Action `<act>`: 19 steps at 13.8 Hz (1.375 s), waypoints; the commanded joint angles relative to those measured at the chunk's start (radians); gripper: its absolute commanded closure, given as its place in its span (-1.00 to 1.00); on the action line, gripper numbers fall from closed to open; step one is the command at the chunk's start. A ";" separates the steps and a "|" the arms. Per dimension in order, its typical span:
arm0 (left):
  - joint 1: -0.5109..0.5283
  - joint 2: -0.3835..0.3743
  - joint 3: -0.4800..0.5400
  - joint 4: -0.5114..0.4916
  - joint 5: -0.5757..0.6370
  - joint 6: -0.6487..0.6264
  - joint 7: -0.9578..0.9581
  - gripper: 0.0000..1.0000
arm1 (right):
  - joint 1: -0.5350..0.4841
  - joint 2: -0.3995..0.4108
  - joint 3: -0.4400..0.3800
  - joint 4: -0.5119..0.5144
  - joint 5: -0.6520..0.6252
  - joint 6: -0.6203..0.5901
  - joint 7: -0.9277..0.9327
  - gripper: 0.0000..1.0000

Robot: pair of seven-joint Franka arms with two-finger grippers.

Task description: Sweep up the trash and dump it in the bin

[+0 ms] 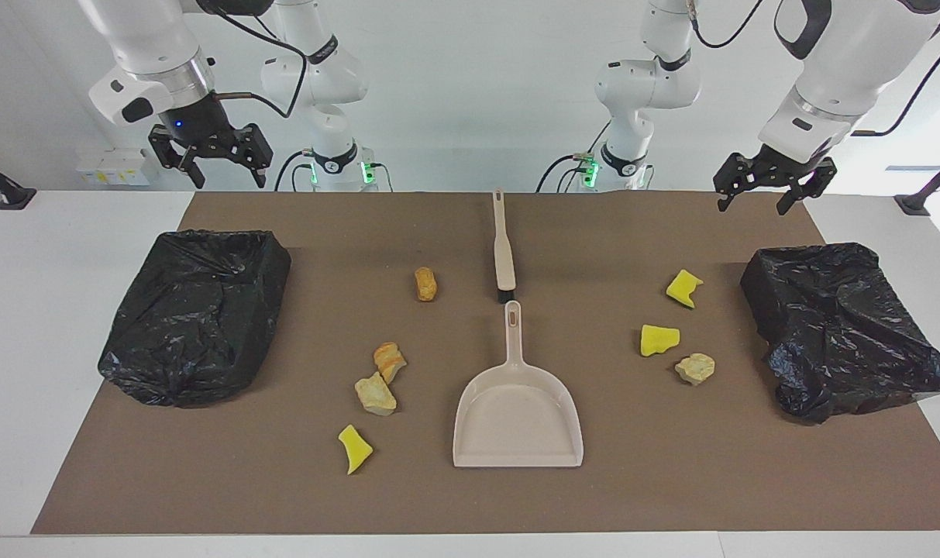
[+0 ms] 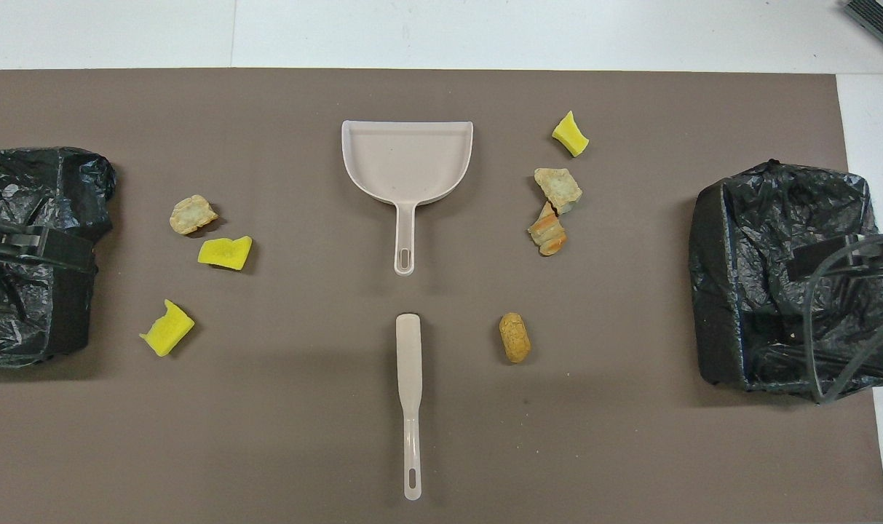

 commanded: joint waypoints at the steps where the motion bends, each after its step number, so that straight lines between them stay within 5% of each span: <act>1: 0.008 -0.033 0.000 -0.011 -0.006 -0.003 0.002 -1.00 | -0.007 -0.015 0.003 -0.025 0.019 0.007 0.024 -1.00; 19: 0.003 -0.075 0.008 -0.011 -0.006 -0.048 -0.008 -1.00 | -0.007 -0.020 0.002 -0.033 0.019 0.013 0.015 -1.00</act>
